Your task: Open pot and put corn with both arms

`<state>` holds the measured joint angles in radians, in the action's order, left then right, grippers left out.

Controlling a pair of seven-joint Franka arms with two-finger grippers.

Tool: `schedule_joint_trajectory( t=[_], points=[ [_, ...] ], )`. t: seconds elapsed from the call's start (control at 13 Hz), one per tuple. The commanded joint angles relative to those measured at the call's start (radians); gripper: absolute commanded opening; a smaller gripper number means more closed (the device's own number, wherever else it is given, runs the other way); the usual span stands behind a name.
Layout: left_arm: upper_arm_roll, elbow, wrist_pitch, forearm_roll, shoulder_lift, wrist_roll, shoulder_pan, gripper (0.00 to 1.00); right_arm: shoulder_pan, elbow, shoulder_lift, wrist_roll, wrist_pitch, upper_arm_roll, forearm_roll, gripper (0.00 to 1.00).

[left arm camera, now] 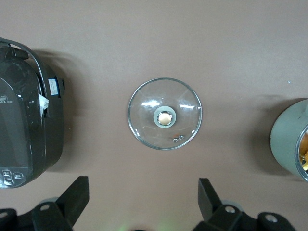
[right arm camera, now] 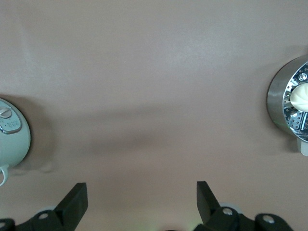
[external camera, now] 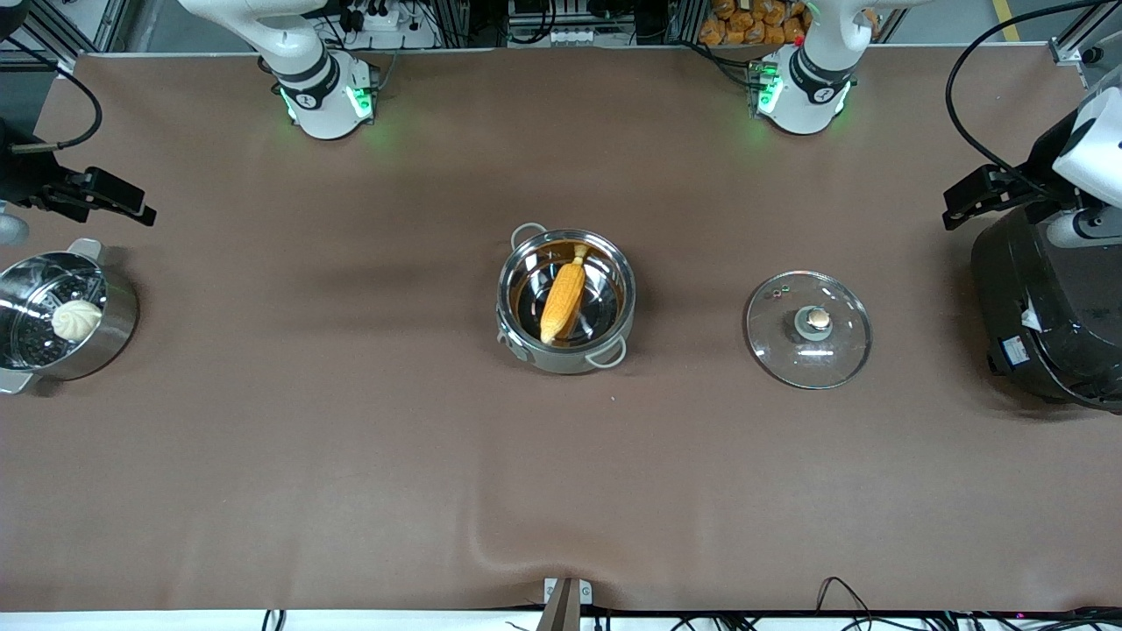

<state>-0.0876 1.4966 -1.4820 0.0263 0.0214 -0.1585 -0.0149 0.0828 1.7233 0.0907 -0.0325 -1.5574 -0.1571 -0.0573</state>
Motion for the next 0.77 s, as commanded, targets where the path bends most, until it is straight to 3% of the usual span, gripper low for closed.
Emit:
schedule_joint_trajectory(
  t=[0.0,0.69],
  points=[
    [0.012,-0.012,0.02,-0.006,-0.001,0.017,-0.019,1.0,0.017,0.03,0.037,-0.024,-0.01,0.004,0.065,1.0],
    [0.014,-0.012,0.019,-0.008,0.012,-0.001,-0.023,1.0,0.023,0.024,0.038,-0.023,0.029,0.01,0.074,1.0]
  ],
)
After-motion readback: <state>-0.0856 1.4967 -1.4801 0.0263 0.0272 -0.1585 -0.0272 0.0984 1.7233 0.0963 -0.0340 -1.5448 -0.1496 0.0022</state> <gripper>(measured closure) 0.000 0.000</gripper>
